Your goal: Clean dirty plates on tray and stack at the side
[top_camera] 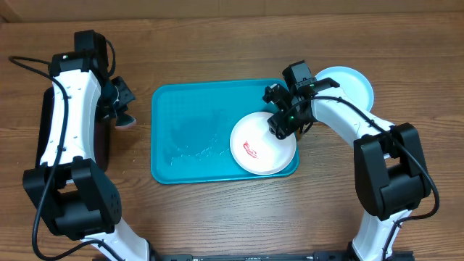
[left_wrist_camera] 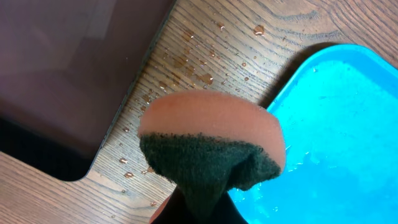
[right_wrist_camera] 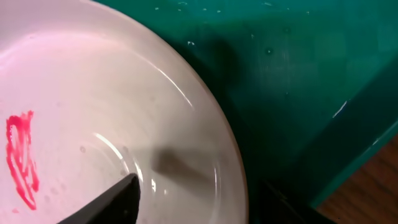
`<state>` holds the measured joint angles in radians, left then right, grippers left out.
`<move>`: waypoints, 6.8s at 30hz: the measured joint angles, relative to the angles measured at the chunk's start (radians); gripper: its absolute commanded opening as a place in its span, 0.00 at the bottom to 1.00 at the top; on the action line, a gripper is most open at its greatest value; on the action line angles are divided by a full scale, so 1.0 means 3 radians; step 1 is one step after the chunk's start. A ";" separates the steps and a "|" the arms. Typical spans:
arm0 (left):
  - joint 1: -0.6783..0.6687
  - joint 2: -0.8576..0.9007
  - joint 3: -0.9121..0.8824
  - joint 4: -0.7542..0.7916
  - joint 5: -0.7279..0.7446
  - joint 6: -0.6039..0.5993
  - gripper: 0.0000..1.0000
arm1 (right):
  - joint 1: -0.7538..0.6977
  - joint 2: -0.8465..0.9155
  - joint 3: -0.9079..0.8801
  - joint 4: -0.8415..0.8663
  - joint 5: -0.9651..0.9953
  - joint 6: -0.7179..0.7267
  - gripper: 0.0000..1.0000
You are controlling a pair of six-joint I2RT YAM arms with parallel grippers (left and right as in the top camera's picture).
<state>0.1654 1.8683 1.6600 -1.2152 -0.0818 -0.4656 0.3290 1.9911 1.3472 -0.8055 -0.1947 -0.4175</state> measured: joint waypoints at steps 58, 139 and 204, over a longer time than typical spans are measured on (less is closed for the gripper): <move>0.0000 0.0000 0.0000 0.0056 0.0000 -0.0001 0.04 | 0.0395 0.0267 0.0003 0.0650 -0.0696 0.2860 0.04; 0.1330 0.1150 0.0308 0.0649 0.0128 0.0338 0.41 | 0.0399 0.0242 0.0098 0.0436 -0.0388 0.2757 0.31; 0.1324 0.0927 0.0446 0.0154 0.0060 0.0448 0.04 | 0.0398 0.0242 0.0098 0.0490 -0.0351 0.2744 0.31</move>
<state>0.5625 2.1464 1.7939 -1.1690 -0.0639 -0.3313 0.4484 2.0636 1.3766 -0.6586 -0.3000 0.4057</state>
